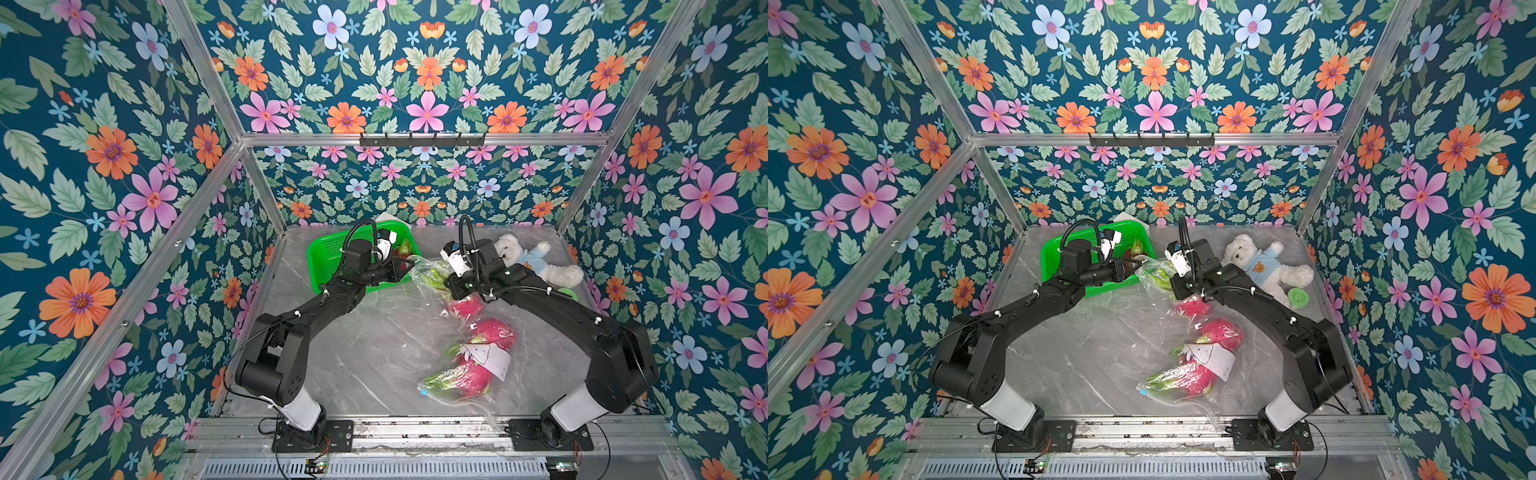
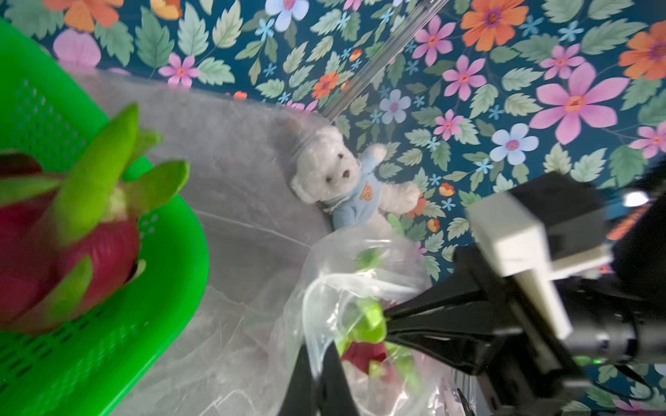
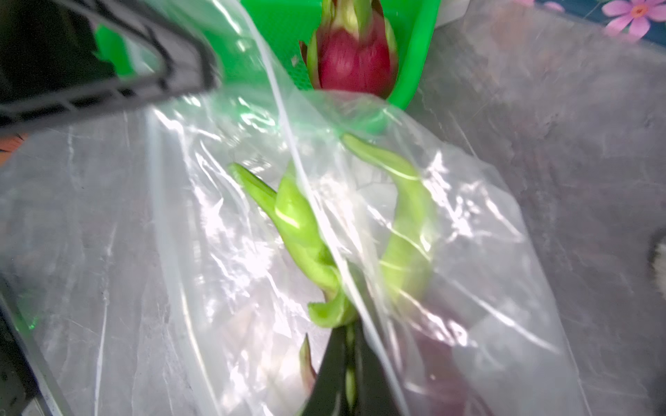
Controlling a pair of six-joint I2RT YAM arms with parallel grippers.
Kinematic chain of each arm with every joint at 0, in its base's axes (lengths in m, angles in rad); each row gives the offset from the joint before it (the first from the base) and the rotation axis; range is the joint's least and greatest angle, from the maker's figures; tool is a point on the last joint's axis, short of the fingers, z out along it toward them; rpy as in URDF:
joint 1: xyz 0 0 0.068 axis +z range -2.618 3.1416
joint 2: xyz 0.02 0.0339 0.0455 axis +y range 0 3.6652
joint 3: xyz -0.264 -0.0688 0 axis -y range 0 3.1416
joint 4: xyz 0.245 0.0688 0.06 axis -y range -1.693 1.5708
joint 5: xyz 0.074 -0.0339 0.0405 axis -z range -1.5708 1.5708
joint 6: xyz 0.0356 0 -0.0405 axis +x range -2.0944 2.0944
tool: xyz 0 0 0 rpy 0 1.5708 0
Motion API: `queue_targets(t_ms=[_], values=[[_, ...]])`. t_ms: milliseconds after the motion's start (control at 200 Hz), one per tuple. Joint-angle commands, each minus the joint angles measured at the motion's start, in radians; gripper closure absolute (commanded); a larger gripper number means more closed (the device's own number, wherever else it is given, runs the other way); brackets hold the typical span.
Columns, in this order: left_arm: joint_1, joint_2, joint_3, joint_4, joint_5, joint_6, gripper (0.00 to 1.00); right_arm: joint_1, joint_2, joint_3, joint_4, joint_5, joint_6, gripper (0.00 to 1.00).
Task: Open the zip-top bag and take out the dragon fruit
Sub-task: Pick up the dragon fruit from the zipper food storage bag.
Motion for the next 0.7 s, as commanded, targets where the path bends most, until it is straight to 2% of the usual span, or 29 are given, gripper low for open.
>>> queue_targets(t_ms=[0, 95, 235, 400, 695], values=[[0.014, 0.001, -0.001, 0.0, -0.065, 0.019, 1.0, -0.022, -0.055, -0.088, 0.178, -0.078, 0.092, 1.0], [0.03, 0.014, 0.002, -0.001, -0.06, 0.017, 1.0, -0.025, -0.088, -0.144, 0.226, -0.105, 0.099, 1.0], [0.031, 0.032, 0.011, 0.019, -0.027, -0.006, 1.0, -0.025, -0.092, -0.146, 0.229, -0.117, 0.103, 1.0], [0.024, 0.039, 0.009, 0.044, 0.009, -0.032, 1.0, -0.025, -0.051, -0.11, 0.215, -0.154, 0.097, 1.0], [-0.016, 0.016, 0.031, 0.078, 0.029, -0.054, 1.0, 0.005, 0.07, 0.007, 0.089, -0.131, 0.03, 1.0]])
